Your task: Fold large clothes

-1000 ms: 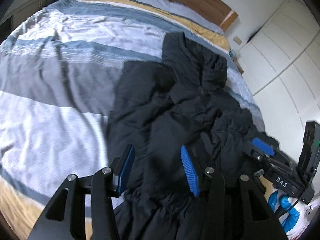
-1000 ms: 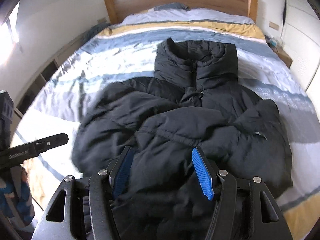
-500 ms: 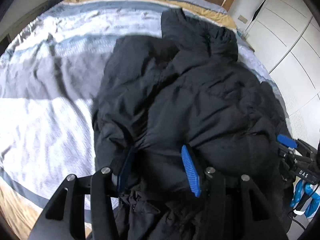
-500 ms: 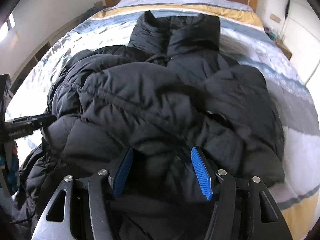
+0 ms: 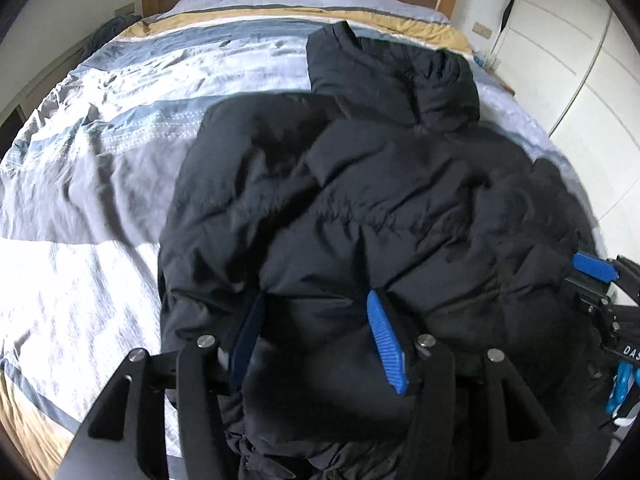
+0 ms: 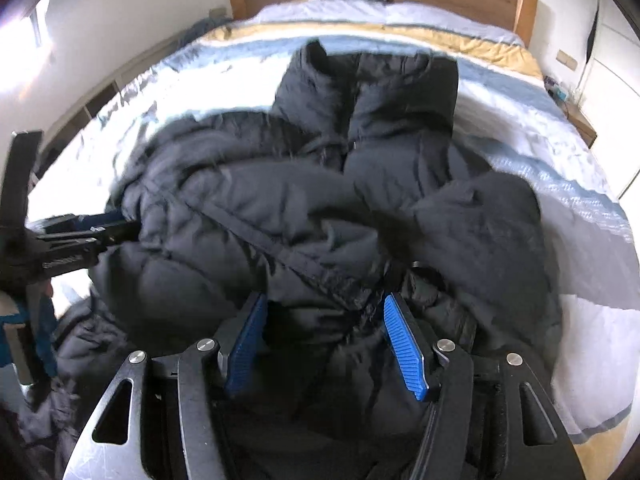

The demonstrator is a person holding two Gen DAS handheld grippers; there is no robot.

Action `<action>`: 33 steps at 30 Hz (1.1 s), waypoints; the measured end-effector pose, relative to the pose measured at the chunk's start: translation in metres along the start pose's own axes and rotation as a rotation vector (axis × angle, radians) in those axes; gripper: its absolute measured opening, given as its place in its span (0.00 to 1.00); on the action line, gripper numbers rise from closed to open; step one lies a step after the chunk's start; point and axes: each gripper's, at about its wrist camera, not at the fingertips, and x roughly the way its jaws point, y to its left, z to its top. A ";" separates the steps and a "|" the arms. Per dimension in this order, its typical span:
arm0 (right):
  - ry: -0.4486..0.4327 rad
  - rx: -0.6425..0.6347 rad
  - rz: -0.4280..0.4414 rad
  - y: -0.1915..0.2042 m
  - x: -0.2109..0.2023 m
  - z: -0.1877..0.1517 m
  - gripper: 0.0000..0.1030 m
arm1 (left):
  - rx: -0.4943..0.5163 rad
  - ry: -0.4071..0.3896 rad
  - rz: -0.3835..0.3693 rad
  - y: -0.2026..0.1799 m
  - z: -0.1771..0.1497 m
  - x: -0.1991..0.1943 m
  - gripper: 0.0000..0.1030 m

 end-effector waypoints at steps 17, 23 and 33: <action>-0.045 -0.022 0.003 -0.004 0.019 -0.019 0.61 | 0.009 -0.049 0.072 0.002 -0.021 0.017 0.77; -0.062 -0.020 0.013 -0.005 0.016 -0.021 0.61 | 0.009 -0.049 0.072 0.002 -0.021 0.017 0.79; -0.085 -0.038 0.052 -0.011 0.012 -0.026 0.62 | 0.007 -0.056 0.080 0.004 -0.024 0.021 0.81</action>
